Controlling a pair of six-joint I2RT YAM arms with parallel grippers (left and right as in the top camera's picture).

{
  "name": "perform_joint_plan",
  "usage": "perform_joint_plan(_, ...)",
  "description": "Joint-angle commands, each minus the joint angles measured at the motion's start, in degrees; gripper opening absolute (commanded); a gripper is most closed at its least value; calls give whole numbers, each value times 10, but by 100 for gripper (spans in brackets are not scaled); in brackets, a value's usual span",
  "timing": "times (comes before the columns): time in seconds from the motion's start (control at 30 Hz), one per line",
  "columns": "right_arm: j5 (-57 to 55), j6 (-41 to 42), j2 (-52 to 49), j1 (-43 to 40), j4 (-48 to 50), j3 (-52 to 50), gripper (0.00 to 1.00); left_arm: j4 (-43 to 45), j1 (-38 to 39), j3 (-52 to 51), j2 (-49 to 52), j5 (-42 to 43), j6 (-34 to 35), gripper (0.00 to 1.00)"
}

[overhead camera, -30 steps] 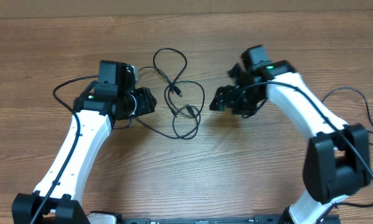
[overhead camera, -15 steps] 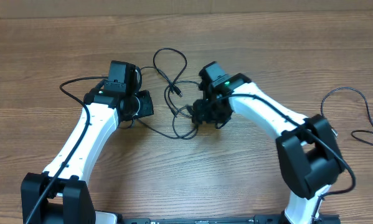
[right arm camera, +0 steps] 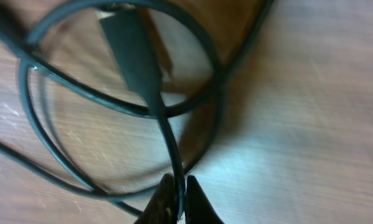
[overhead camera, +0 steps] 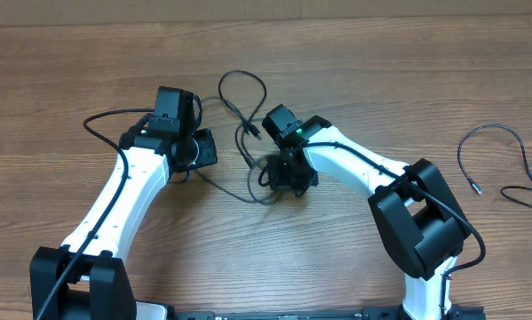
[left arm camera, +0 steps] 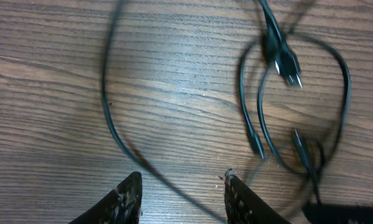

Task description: Untangle cables

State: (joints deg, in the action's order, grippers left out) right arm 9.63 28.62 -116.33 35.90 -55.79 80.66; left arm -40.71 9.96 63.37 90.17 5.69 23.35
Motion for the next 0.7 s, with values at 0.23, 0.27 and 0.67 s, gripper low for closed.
perform_joint_plan(0.23,177,-104,40,-47,-233,207,4,2,2,4,5,-8,-15,43)
perform_joint_plan(0.27,197,-122,45,-50,-232,225,4,2,2,4,5,-8,-15,44)
perform_joint_plan(0.67,-228,40,60,-59,-330,280,4,-8,2,4,5,-8,-15,44)
